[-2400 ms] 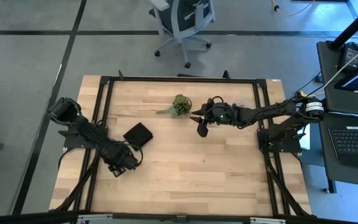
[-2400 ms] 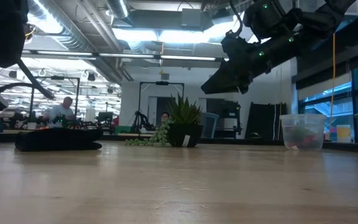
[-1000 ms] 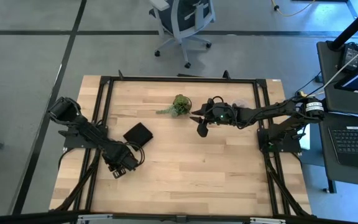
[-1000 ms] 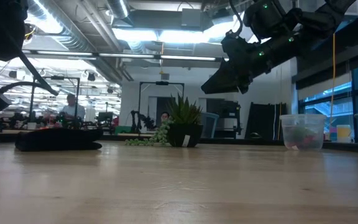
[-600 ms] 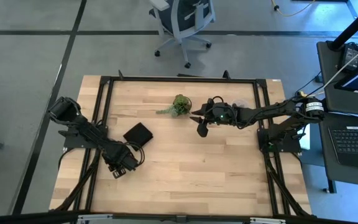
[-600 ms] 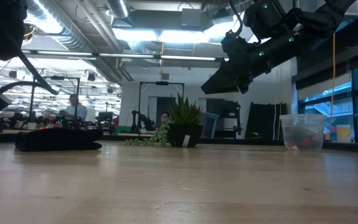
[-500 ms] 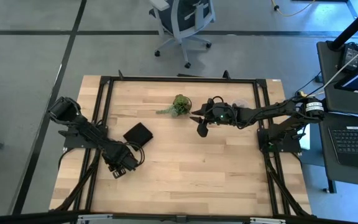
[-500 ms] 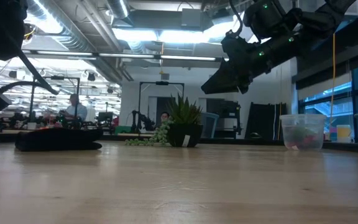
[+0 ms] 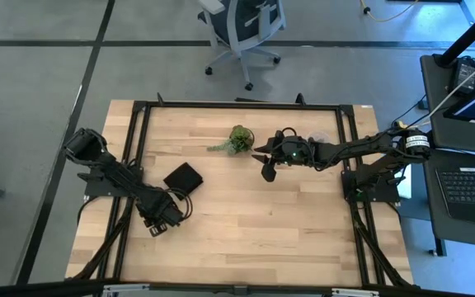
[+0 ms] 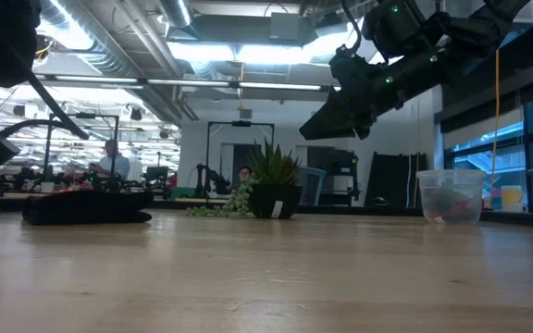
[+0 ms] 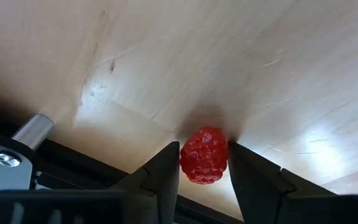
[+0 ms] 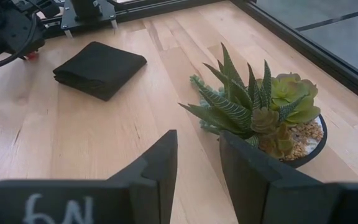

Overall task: Pick and placing Produce into tupperware
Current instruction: Put the red raspberry into the bin

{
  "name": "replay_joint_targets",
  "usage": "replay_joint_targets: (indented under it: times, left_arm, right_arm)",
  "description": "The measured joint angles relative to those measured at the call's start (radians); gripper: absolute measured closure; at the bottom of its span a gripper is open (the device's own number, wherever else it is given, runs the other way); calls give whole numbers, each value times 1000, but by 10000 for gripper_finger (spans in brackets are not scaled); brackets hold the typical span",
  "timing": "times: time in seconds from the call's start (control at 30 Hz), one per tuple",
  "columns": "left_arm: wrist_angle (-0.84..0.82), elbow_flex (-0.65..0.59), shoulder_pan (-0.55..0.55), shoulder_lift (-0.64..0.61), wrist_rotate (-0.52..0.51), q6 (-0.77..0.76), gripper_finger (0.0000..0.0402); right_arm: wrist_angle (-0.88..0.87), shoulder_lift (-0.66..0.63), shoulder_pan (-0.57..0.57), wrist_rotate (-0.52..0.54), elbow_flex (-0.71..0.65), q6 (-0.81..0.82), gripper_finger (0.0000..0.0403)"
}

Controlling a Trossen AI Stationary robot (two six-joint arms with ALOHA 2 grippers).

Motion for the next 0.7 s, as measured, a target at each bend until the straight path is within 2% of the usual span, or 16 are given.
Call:
replay_joint_targets:
  times: [0.27,0.5,0.7]
  left_arm:
    - [4,1,0,0,4,1,318]
    - [4,1,0,0,-1,3,307]
    - [-17,21,0,-5,-23,23,318]
  right_arm:
    - [-1,0,0,0,0,3,281]
    - [-6,0,0,0,0,6,281]
    - [-5,0,0,-1,0,8,281]
